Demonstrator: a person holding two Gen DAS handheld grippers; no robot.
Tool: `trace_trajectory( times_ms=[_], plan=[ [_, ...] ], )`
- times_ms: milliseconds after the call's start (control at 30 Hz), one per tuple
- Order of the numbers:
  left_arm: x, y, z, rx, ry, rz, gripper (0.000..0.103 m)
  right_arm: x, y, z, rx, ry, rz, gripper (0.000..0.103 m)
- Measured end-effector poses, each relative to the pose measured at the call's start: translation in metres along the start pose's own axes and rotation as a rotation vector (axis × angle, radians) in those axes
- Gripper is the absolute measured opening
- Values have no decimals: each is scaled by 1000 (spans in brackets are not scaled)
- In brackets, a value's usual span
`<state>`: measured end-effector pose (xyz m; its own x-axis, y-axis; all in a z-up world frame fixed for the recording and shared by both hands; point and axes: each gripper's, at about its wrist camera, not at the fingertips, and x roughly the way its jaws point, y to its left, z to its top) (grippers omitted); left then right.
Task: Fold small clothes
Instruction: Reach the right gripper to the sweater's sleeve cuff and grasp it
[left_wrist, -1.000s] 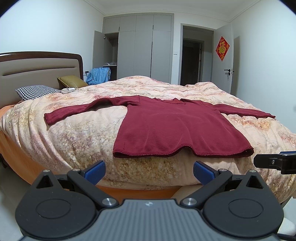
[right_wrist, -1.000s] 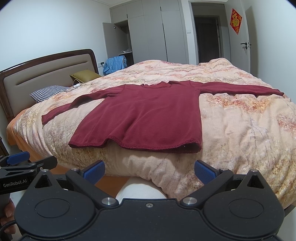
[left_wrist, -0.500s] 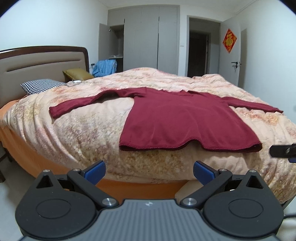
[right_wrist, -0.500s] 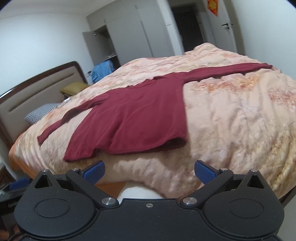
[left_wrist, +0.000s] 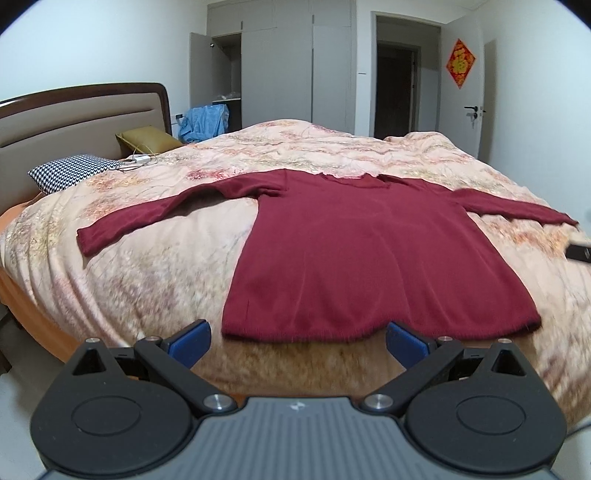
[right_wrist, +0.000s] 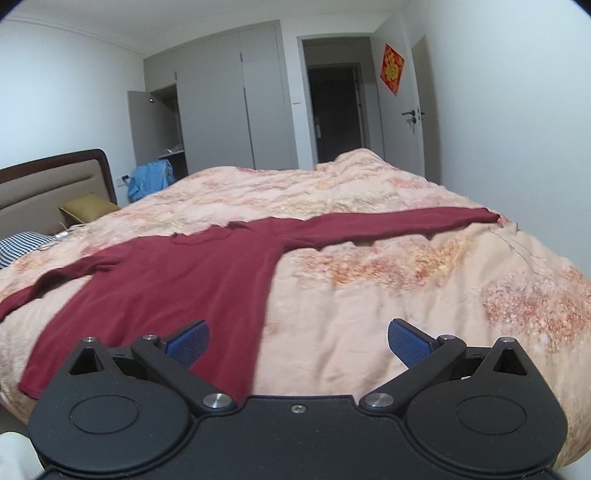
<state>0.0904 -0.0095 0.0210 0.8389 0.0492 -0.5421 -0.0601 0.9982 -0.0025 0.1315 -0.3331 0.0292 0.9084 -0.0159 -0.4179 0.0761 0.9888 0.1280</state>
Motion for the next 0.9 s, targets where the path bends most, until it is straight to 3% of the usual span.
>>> trace_trajectory(
  times_ms=[167, 300, 467, 667, 900],
  plan=[
    [41, -6, 32, -16, 15, -2, 103, 33, -30, -3, 36, 46, -36, 103],
    [79, -21, 56, -10, 23, -27, 103, 58, -68, 9, 105, 11, -102, 103],
    [133, -50, 78, -13, 43, -66, 103, 91, -121, 34, 146, -37, -189, 103],
    [192, -89, 94, -46, 59, -109, 103, 144, -180, 81, 85, -104, -311, 103],
    [240, -118, 90, -52, 49, -108, 103, 222, -246, 130, 203, -71, -320, 102]
  ],
)
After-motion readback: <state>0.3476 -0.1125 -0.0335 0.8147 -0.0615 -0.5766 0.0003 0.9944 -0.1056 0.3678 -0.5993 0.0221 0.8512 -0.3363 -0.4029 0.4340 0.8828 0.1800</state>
